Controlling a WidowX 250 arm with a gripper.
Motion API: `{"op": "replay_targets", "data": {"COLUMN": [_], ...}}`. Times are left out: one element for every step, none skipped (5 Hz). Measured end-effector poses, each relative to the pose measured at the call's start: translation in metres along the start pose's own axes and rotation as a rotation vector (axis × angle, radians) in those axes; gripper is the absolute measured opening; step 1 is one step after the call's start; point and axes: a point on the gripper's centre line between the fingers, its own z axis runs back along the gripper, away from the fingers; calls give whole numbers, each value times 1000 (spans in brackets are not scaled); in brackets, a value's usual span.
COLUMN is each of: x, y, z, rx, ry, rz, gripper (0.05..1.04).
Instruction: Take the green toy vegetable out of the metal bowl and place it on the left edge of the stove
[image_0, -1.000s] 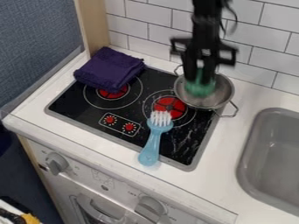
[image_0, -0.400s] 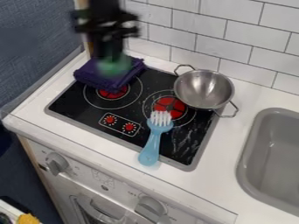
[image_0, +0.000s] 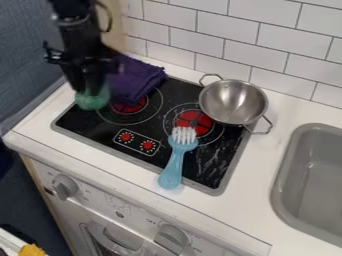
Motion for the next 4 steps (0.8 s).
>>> {"op": "replay_targets", "data": {"x": [0,0,-2,-1], "y": [9,29,32,39], "z": [-12,-25,-34,-39], "rx": [41,60,56,58], "ry": [20,42,68,76], "rz": [8,61,64,83], "gripper": [338,338,338,386]}}
